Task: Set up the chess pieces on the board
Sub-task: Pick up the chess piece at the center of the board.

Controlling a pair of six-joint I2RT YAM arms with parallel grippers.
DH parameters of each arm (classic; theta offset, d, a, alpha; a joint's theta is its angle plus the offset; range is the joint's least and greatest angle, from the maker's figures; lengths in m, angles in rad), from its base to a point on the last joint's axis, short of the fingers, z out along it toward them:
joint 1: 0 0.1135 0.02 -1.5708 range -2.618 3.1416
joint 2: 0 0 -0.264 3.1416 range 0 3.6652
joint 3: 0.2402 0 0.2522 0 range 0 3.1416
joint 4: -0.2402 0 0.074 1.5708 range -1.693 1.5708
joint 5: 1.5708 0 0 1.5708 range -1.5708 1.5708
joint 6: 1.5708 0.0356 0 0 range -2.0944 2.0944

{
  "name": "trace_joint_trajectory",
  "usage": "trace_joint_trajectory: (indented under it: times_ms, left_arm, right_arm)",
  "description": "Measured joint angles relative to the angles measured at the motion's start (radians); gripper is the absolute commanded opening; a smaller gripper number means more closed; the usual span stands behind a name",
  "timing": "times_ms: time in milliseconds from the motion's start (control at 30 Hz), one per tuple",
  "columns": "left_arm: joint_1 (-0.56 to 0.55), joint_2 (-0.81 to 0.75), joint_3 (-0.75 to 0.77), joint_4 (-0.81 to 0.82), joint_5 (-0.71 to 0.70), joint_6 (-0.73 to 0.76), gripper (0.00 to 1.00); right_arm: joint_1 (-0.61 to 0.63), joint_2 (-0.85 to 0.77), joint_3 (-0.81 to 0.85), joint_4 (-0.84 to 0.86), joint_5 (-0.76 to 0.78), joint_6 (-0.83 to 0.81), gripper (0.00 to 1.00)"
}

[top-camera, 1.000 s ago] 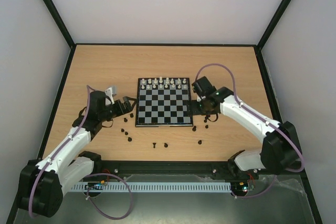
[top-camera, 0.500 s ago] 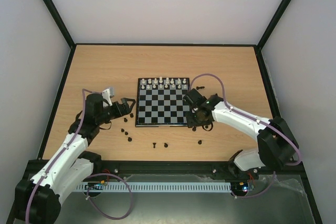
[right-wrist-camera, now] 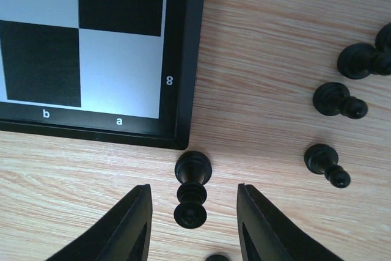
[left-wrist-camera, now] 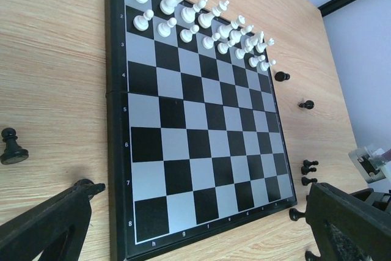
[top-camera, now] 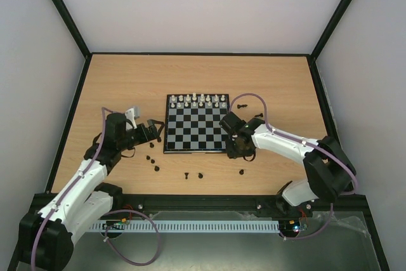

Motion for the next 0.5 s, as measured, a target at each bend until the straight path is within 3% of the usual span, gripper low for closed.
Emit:
trace_joint_trajectory:
  times_ms: [267, 500]
  left_arm:
    - [-0.002, 0.016, 0.0, 0.0, 0.0, 0.004, 1.0]
    - [-0.002, 0.019, 0.0, 0.0, 0.001, 0.007, 0.99]
  right_arm:
    - [0.002, 0.022, -0.002, 0.006, 0.002, 0.012, 0.14]
    - [0.009, 0.021, 0.007, -0.011, 0.014, 0.016, 0.11]
